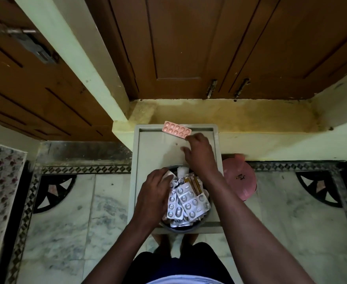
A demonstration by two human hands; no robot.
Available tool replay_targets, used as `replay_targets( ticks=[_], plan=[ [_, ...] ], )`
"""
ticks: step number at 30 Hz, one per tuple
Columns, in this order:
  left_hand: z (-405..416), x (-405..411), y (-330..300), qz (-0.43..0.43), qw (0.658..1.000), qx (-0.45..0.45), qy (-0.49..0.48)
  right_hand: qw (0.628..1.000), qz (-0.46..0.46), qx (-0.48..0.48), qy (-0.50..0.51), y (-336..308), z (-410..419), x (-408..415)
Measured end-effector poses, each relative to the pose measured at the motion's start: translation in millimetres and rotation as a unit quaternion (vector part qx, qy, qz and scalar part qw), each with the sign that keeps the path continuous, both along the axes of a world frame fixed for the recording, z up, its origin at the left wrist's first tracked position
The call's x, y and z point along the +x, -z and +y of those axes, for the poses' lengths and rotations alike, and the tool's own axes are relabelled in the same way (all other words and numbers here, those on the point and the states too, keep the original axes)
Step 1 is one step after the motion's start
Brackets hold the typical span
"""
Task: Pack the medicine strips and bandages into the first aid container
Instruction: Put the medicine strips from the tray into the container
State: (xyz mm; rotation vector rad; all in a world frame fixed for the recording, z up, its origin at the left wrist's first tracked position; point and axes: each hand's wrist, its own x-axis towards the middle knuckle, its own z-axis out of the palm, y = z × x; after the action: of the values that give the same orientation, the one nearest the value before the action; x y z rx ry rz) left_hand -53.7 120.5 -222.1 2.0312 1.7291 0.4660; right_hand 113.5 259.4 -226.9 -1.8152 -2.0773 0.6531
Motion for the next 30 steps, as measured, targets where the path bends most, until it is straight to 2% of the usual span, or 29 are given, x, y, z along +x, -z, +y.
replay_targets(
  ticks=[6,10,20,22,26,30],
  plan=[
    [4,-8,-2,-0.028,0.999,-0.013,-0.026,0.987,-0.150,-0.048,-0.042,23,71,-25],
    [1,-22,4,-0.085,0.995,-0.048,-0.025,0.981,-0.185,-0.045,-0.048,29,82,-28],
    [1,-34,8,-0.124,0.990,-0.065,-0.032,0.997,-0.061,0.022,-0.033,17,47,-19],
    [1,-34,-1,-0.147,0.986,-0.067,-0.047,0.999,-0.021,0.041,-0.018,2,18,-12],
    [-5,-32,-10,-0.162,0.983,-0.035,-0.082,0.990,0.121,0.065,0.018,-33,-58,5],
    [-19,-34,-2,-0.159,0.977,-0.051,-0.132,0.985,0.171,0.012,0.029,-36,-118,16]
  ],
)
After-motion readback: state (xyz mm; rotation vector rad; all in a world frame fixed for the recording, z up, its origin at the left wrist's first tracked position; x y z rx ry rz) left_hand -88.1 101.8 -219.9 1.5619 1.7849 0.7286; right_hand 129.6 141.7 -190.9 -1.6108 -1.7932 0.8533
